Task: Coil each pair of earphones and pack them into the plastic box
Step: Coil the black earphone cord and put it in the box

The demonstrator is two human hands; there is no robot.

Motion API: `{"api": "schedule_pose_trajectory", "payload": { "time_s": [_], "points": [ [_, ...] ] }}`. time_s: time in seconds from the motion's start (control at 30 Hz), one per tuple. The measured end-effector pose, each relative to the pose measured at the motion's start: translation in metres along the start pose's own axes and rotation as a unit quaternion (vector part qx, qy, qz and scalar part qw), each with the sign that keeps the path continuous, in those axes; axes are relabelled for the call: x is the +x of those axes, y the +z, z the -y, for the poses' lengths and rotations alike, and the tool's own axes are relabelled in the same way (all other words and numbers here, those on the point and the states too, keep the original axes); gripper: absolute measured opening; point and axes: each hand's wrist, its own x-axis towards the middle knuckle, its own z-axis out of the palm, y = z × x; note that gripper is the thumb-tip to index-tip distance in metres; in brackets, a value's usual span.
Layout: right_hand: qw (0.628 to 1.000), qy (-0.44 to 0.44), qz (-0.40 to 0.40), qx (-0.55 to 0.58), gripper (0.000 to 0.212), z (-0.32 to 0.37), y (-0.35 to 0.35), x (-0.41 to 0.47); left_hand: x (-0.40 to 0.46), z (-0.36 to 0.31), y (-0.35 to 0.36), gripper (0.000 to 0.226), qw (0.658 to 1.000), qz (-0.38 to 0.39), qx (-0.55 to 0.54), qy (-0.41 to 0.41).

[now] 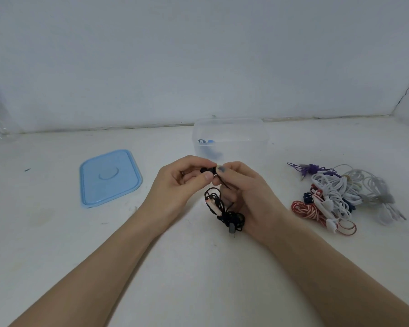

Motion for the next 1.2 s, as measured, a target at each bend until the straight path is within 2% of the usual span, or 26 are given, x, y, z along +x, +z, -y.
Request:
{"api": "schedule_pose_trajectory", "payload": {
  "time_s": [0.17, 0.33, 0.47, 0.87, 1.03, 1.2],
  "points": [
    [0.999, -0.032, -0.017, -0.011, 0.011, -0.004, 0.004, 0.0, -0.001, -0.001, -0.003, 0.017, 0.998, -0.003, 0.053, 0.024],
    [0.981, -0.112, -0.054, -0.148, 0.023, -0.007, 0.002, 0.002, -0.004, -0.002, -0.001, 0.018, 0.995, -0.01, 0.09, 0.031],
    [0.965, -0.143, -0.071, -0.208, 0.026, -0.007, 0.003, -0.001, -0.004, -0.003, -0.002, 0.018, 0.994, -0.012, 0.1, 0.044],
    [0.99, -0.076, 0.013, -0.118, 0.024, 0.003, -0.001, -0.007, -0.003, -0.003, -0.001, 0.014, 1.0, 0.004, 0.006, 0.003],
    [0.99, -0.08, 0.027, -0.116, 0.023, 0.004, 0.0, -0.008, -0.003, -0.003, -0.001, 0.012, 1.0, 0.008, -0.01, -0.002],
    [0.99, -0.078, 0.04, -0.109, 0.023, 0.004, 0.0, -0.009, -0.002, 0.0, -0.001, 0.016, 0.996, 0.02, -0.082, -0.04]
  ]
}}
